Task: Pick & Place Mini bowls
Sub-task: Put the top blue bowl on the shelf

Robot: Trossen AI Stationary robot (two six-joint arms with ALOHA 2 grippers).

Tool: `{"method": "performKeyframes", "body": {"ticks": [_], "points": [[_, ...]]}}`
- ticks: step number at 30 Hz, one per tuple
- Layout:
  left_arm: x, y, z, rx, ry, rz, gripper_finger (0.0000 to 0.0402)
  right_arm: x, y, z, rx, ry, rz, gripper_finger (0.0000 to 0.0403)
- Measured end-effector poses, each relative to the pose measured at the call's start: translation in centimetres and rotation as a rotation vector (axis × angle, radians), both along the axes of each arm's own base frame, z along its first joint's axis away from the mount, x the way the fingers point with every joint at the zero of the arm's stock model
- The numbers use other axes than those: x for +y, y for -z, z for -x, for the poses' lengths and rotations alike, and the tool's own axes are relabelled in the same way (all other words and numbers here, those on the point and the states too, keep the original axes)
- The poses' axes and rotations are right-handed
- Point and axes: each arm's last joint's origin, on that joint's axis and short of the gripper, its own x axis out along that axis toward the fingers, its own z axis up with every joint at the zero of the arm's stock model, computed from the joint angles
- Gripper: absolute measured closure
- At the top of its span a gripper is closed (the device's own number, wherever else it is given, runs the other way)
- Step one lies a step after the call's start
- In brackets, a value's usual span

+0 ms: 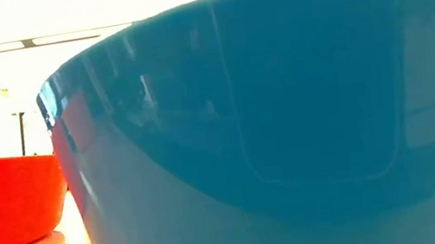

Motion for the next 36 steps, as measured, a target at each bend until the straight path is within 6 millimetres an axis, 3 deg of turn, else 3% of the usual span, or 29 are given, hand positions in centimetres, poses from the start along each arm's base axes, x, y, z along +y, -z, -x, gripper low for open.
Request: {"method": "performKeyframes", "body": {"ticks": [8,17,27,36], "points": [[0.0,0.3,0.0,0.002,-0.004,0.003,0.0401,-1.1,1.3,-3.3,0.097,-0.017,-0.079,0.0394],[0.0,0.3,0.0,-0.005,-0.009,0.008,0.0401,-4.1,3.7,-7.5,0.259,-0.074,-0.176,0.0394],[0.0,0.2,-0.1,-0.023,-0.015,0.017,0.0401,-9.8,6.5,-9.5,0.383,-0.093,-0.326,0.0394],[0.0,0.2,-0.1,-0.031,-0.015,0.019,0.0401,-15.2,10.6,-10.7,0.540,0.072,-0.468,0.0394]]}}
